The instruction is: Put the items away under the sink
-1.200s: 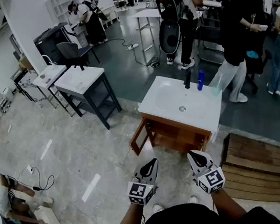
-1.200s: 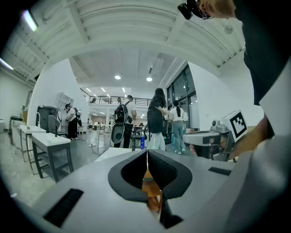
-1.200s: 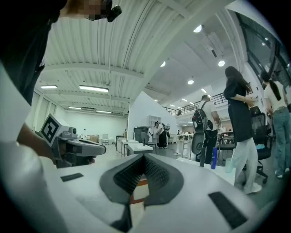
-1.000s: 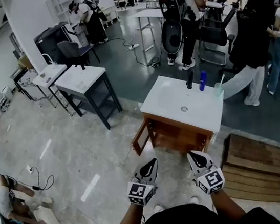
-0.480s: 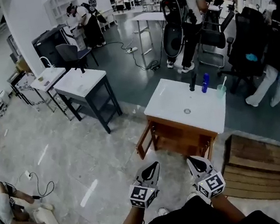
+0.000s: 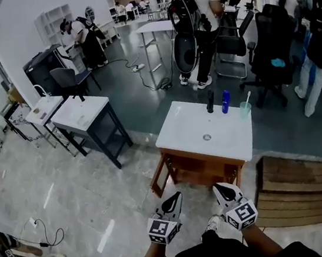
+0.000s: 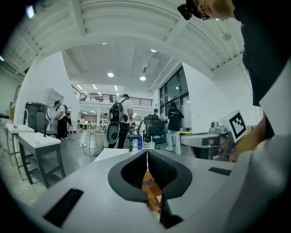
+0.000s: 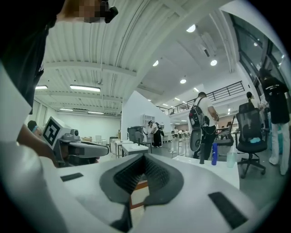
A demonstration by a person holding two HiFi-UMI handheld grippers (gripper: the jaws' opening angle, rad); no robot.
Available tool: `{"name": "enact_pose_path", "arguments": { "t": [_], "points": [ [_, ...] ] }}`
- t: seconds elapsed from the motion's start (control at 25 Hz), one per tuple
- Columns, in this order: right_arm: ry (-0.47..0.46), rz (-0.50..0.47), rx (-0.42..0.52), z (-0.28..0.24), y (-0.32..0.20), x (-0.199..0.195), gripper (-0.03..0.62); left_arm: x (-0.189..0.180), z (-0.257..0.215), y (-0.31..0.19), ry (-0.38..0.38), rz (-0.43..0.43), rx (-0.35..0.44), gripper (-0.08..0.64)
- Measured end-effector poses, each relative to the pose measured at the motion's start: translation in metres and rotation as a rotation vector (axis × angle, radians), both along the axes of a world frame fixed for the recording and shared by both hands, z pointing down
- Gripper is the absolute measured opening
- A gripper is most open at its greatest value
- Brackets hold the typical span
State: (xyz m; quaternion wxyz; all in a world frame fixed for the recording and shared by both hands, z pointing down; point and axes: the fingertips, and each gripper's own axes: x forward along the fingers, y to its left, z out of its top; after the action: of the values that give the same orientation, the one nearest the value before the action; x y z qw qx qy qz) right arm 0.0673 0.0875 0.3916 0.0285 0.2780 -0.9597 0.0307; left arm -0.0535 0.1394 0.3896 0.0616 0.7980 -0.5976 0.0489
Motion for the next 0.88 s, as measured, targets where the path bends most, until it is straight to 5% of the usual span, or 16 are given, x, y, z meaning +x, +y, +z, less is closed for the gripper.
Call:
{"name": "enact_pose_path", "arguments": {
  "t": [0.88],
  "points": [
    [-0.045,0.219,-0.021,0.009,-0.18,0.081,0.02,0.065,-0.007,-0.206,-0.077,0.216,-0.011,0.021]
  ]
}}
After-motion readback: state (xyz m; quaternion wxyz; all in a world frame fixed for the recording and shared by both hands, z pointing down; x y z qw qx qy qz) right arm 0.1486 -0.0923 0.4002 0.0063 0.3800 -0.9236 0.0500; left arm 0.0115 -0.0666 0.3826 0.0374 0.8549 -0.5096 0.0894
